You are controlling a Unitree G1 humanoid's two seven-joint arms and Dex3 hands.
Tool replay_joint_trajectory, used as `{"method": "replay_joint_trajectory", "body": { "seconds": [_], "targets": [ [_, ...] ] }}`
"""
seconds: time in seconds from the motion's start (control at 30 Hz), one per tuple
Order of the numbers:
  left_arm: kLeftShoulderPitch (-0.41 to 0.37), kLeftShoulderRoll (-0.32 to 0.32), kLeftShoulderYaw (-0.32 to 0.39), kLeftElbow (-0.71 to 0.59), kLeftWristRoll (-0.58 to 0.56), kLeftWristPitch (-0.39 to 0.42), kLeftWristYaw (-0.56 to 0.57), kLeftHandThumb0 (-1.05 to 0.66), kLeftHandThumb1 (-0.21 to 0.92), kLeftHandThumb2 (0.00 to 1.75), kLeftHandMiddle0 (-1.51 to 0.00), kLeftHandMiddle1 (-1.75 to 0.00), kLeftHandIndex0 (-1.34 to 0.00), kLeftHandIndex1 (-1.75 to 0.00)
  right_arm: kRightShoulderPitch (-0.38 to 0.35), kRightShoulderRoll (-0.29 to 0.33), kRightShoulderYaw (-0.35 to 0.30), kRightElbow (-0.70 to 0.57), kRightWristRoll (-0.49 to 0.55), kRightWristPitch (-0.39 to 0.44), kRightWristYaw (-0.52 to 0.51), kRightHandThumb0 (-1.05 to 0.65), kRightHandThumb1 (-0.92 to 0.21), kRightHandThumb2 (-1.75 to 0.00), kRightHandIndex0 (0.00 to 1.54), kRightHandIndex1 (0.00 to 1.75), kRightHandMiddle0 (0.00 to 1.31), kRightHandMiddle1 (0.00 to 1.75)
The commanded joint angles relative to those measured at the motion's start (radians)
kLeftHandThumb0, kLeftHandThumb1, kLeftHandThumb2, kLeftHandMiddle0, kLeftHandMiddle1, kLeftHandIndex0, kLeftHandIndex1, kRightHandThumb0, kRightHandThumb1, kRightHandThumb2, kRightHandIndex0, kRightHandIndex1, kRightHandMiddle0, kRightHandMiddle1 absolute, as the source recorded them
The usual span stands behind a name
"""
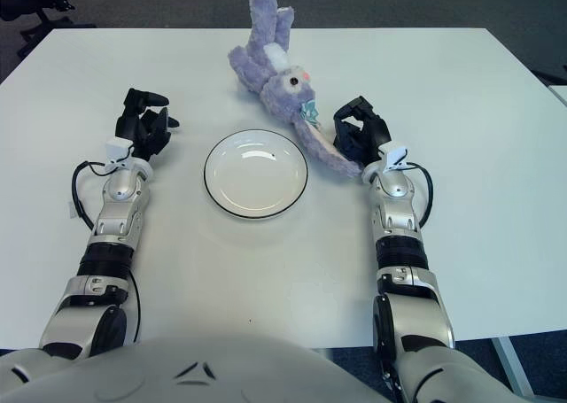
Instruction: Put the doll into the plate.
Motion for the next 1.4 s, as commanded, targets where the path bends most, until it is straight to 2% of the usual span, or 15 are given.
{"method": "replay_joint_trajectory", "body": {
  "seconds": [0.0,0.03,0.1,0.2,0.33,0.4,0.5,0.6,0.87,0.9,0.97,1.07,1.17,1.23,1.37],
  "targets": [
    [0.021,-0.002,-0.005,-0.018,0.008,0.012,0.012,-0.34,0.92,0.5,-0.46,-1.57,-0.22,-1.73,-0.001,-0.033,-0.006,0.017,-0.052,-0.094,-0.049,-0.36,-0.91,-0.32,0.67,1.45,0.42,1.52],
    [0.022,-0.002,-0.005,-0.021,0.009,0.014,0.012,-0.34,0.92,0.5,-0.46,-1.57,-0.22,-1.73,-0.005,-0.043,-0.003,0.019,-0.076,-0.129,-0.067,-0.36,-0.92,-0.31,0.67,1.44,0.43,1.51],
    [0.024,-0.003,-0.007,-0.027,0.01,0.019,0.013,-0.34,0.92,0.5,-0.46,-1.57,-0.22,-1.73,-0.011,-0.061,0.0,0.016,-0.11,-0.174,-0.088,-0.15,-0.92,-0.28,0.54,1.41,0.43,1.44],
    [0.025,-0.003,-0.009,-0.031,0.01,0.023,0.014,-0.34,0.92,0.5,-0.47,-1.57,-0.22,-1.73,-0.017,-0.078,0.004,0.005,-0.134,-0.192,-0.098,-0.05,-0.92,-0.29,0.45,1.43,0.4,1.44],
    [0.029,-0.004,-0.012,-0.038,0.012,0.029,0.017,-0.34,0.92,0.5,-0.47,-1.57,-0.22,-1.73,-0.024,-0.104,0.01,-0.141,-0.143,-0.09,-0.08,-0.02,-0.92,-0.33,0.37,1.48,0.35,1.48],
    [0.03,-0.005,-0.013,-0.04,0.013,0.031,0.018,-0.34,0.92,0.5,-0.47,-1.57,-0.22,-1.73,-0.022,-0.107,0.012,-0.191,-0.141,-0.048,-0.075,-0.01,-0.92,-0.35,0.41,1.48,0.27,1.5],
    [0.03,-0.005,-0.014,-0.042,0.015,0.034,0.019,-0.34,0.92,0.5,-0.47,-1.57,-0.22,-1.73,-0.015,-0.118,0.016,-0.272,-0.158,0.027,-0.073,-0.01,-0.92,-0.36,0.44,1.48,0.22,1.53],
    [0.031,-0.006,-0.016,-0.042,0.017,0.034,0.021,-0.34,0.92,0.5,-0.48,-1.57,-0.22,-1.73,-0.032,-0.134,0.018,-0.294,-0.174,0.083,-0.075,-0.01,-0.92,-0.37,0.44,1.47,0.2,1.54],
    [0.03,-0.005,-0.018,-0.038,0.019,0.032,0.022,-0.34,0.92,0.5,-0.48,-1.57,-0.22,-1.73,-0.119,-0.188,0.031,-0.253,-0.237,0.134,-0.095,-0.01,-0.92,-0.38,0.41,1.47,0.2,1.57],
    [0.03,-0.005,-0.018,-0.037,0.019,0.032,0.022,-0.34,0.92,0.5,-0.48,-1.57,-0.22,-1.73,-0.126,-0.196,0.035,-0.252,-0.248,0.138,-0.094,-0.13,-0.92,-0.39,0.38,1.34,0.24,1.59],
    [0.03,-0.005,-0.018,-0.036,0.019,0.032,0.022,-0.34,0.92,0.5,-0.48,-1.57,-0.22,-1.73,-0.141,-0.211,0.045,-0.254,-0.269,0.151,-0.091,-0.26,-0.92,-0.4,0.34,1.17,0.28,1.61],
    [0.027,-0.005,-0.019,-0.034,0.02,0.033,0.024,-0.34,0.92,0.5,-0.48,-1.57,-0.22,-1.73,-0.173,-0.23,0.06,-0.245,-0.296,0.165,-0.091,-0.32,-0.92,-0.4,0.33,1.09,0.29,1.62],
    [0.027,-0.004,-0.02,-0.033,0.02,0.034,0.025,-0.34,0.92,0.5,-0.48,-1.57,-0.22,-1.73,-0.206,-0.237,0.073,-0.247,-0.319,0.178,-0.094,-0.47,-0.92,-0.31,0.32,1.01,0.21,1.2],
    [0.027,-0.004,-0.02,-0.033,0.02,0.034,0.025,-0.34,0.92,0.5,-0.48,-1.57,-0.22,-1.73,-0.215,-0.238,0.076,-0.249,-0.325,0.183,-0.095,-0.51,-0.92,-0.28,0.33,0.99,0.19,1.09],
    [0.027,-0.004,-0.02,-0.033,0.02,0.034,0.025,-0.34,0.92,0.5,-0.48,-1.58,-0.22,-1.73,-0.216,-0.239,0.078,-0.248,-0.325,0.185,-0.096,-0.54,-0.92,-0.27,0.33,0.97,0.18,1.0]
  ]
}}
